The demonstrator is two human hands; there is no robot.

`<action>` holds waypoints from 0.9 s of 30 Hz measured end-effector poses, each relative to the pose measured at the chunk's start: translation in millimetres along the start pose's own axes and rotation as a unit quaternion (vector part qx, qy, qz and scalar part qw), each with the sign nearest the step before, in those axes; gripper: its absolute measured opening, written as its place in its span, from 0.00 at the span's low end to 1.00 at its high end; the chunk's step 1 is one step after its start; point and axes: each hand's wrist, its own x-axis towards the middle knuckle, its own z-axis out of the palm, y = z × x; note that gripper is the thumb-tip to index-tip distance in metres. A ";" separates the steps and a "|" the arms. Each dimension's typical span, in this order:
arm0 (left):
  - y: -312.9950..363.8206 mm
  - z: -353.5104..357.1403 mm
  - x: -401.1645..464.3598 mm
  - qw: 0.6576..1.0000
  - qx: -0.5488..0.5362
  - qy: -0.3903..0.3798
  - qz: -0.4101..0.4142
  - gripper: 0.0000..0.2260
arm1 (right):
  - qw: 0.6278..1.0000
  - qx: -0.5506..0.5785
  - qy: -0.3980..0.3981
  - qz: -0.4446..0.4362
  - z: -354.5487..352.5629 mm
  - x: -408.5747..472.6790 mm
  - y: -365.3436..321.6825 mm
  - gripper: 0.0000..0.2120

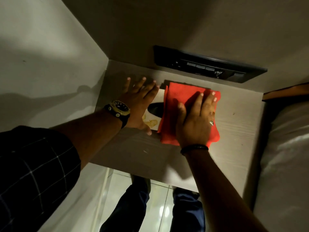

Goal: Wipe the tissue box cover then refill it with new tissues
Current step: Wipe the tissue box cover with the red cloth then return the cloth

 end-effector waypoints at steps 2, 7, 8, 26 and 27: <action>0.0 0.7 1.1 1.000 -0.002 -0.003 0.003 0.66 | 0.999 -0.049 -0.013 0.009 5.6 -2.3 -2.8 0.34; 0.8 1.8 2.2 1.000 0.004 -0.003 0.008 0.66 | 0.987 -0.119 -0.061 -0.084 15.1 -4.2 -5.9 0.30; 0.5 1.4 2.5 1.000 0.003 -0.003 0.009 0.66 | 0.985 -0.117 -0.066 -0.108 14.9 -2.8 -5.4 0.30; -1.9 1.6 2.9 1.000 -0.011 -0.001 0.015 0.64 | 0.987 -0.078 -0.047 0.129 -11.5 3.2 -23.3 0.13; -1.9 1.1 2.7 1.000 -0.016 0.000 0.014 0.64 | 0.990 -0.039 -0.049 0.125 -15.9 6.0 -23.6 0.13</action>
